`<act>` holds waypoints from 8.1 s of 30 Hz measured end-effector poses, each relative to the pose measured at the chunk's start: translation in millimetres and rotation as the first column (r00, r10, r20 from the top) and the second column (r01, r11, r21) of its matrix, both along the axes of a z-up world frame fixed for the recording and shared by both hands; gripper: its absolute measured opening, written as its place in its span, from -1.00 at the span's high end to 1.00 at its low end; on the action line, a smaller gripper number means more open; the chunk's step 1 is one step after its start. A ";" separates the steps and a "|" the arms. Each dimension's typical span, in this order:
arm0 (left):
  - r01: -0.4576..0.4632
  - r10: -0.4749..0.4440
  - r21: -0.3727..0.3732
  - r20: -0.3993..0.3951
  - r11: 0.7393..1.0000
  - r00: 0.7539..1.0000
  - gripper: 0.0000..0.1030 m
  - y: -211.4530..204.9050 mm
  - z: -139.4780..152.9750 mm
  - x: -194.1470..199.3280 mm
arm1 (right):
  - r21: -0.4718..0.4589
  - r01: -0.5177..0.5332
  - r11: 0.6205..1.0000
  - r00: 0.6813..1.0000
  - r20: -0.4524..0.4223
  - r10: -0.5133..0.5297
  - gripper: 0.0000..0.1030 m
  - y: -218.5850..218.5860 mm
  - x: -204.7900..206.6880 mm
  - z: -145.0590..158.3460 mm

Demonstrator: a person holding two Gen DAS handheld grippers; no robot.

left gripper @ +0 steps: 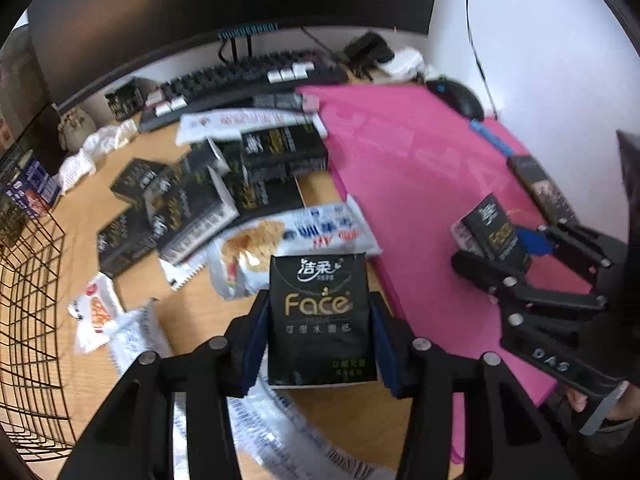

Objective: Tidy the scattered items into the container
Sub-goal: 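Carry the tissue pack to the wire basket and release it with the right gripper, then move both grippers back over the white snack wrappers on the desk, then grasp a white snack bar with the right gripper while the left grasps another, then carry both white snack bars to the wire basket and release them, then return both grippers to the desk above the remaining items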

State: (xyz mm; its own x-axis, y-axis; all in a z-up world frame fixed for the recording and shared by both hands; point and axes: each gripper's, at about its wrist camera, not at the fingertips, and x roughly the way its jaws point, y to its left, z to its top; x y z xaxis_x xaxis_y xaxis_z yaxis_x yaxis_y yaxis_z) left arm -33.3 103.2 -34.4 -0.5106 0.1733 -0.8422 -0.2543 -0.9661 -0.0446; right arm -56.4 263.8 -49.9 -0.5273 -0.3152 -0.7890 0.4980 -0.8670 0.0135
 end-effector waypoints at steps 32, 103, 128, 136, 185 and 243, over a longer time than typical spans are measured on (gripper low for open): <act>-0.566 0.575 0.108 -0.203 0.818 0.793 -0.22 -323.2 110.0 82.2 | -0.068 -0.602 0.796 0.798 -0.081 0.597 0.07 -346.4 110.8 95.3; -0.203 0.199 0.019 0.147 0.979 0.969 -0.39 -96.3 -31.9 15.9 | 0.035 -0.265 0.964 0.962 0.085 0.261 0.30 -107.1 53.9 -21.1; -0.201 0.202 0.009 -0.014 0.979 0.979 0.21 -112.1 35.3 34.5 | -0.031 -0.262 0.964 0.964 0.028 0.263 0.33 -101.9 58.0 17.3; -0.343 0.348 0.059 -0.136 0.938 0.928 0.21 -178.4 92.6 52.7 | -0.054 -0.404 0.913 0.912 -0.093 0.399 0.33 -165.1 75.4 79.9; -0.370 0.403 0.220 -0.127 0.902 0.906 -0.49 -211.1 89.4 54.7 | -0.083 -0.418 0.905 0.908 -0.079 0.412 0.04 -228.4 47.7 90.3; -0.219 0.214 0.108 0.059 0.970 0.975 -0.49 -125.6 -8.7 4.0 | -0.064 -0.188 0.980 0.981 0.030 0.190 0.02 -111.9 -12.6 9.6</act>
State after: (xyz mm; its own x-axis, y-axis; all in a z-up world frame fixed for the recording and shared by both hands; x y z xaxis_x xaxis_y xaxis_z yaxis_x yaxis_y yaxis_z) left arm -29.2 -22.4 -43.1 -0.5074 0.1588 -0.8469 -0.0349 -0.9859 -0.1639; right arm -69.0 152.0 -40.3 -0.4255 -0.4544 -0.7826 0.6509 -0.7545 0.0842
